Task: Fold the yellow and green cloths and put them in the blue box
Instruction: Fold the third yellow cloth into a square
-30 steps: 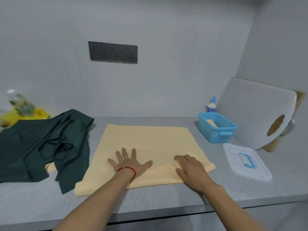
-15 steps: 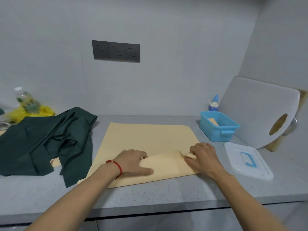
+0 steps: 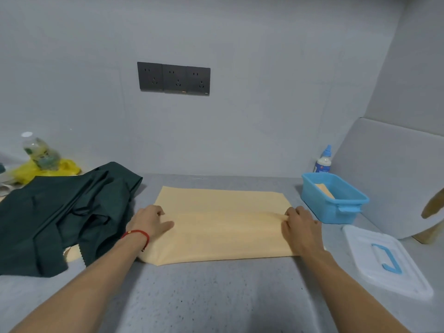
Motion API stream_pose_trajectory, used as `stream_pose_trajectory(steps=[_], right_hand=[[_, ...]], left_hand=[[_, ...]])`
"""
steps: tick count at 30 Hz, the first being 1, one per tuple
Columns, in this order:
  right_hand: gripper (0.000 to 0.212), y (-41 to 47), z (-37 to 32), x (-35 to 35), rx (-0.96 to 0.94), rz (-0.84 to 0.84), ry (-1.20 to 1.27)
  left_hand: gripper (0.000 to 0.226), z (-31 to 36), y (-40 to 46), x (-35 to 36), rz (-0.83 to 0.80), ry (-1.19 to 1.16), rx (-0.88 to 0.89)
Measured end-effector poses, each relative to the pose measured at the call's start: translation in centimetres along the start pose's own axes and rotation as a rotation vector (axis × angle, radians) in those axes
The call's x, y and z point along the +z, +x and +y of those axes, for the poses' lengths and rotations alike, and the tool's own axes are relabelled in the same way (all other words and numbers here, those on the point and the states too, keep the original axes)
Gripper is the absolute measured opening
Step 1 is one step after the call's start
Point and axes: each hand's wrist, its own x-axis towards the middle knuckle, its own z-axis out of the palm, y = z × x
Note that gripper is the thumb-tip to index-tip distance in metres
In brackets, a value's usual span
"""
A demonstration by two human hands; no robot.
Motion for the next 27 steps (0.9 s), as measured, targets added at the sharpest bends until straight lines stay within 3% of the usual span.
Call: stream_pose_trajectory(steps=[4,7,9,13,15,19,24,27], right_hand=[[0.023,0.0,2.1,2.1,0.167,-0.041,0.043],[0.011,0.5,3.0,2.6,0.22,0.001,0.172],[0.005,1.0,3.3,2.3,0.243,-0.012,0.203],[0.022,0.9,4.1,2.0,0.258,-0.051,0.15],[0.027,0.5,4.4,1.9,0.262,-0.062,0.116],[0.029,-0.2,4.7,1.5,0.271,-0.061,0.06],[0.031,-0.4,4.8,0.8,0.29,-0.1,0.069],[0.034,-0.5,4.8,0.9,0.321,-0.129,0.069]], left_hand=[[0.03,-2.7,0.8,1.4,0.005,-0.276,-0.026],[0.039,-3.8,1.2,-0.7,-0.2,-0.457,-0.026],[0.05,-4.1,1.0,-1.9,-0.338,-0.447,-0.019],[0.068,-4.6,0.0,-2.2,-0.456,-0.446,0.024],[0.069,-4.8,-0.3,-1.7,-0.399,-0.448,0.043],[0.066,-4.2,-0.4,-0.8,-0.18,-0.231,0.067],[0.055,-2.7,-0.8,0.6,-0.039,-0.073,-0.053],[0.051,-2.6,-1.2,1.4,0.005,-0.12,-0.125]])
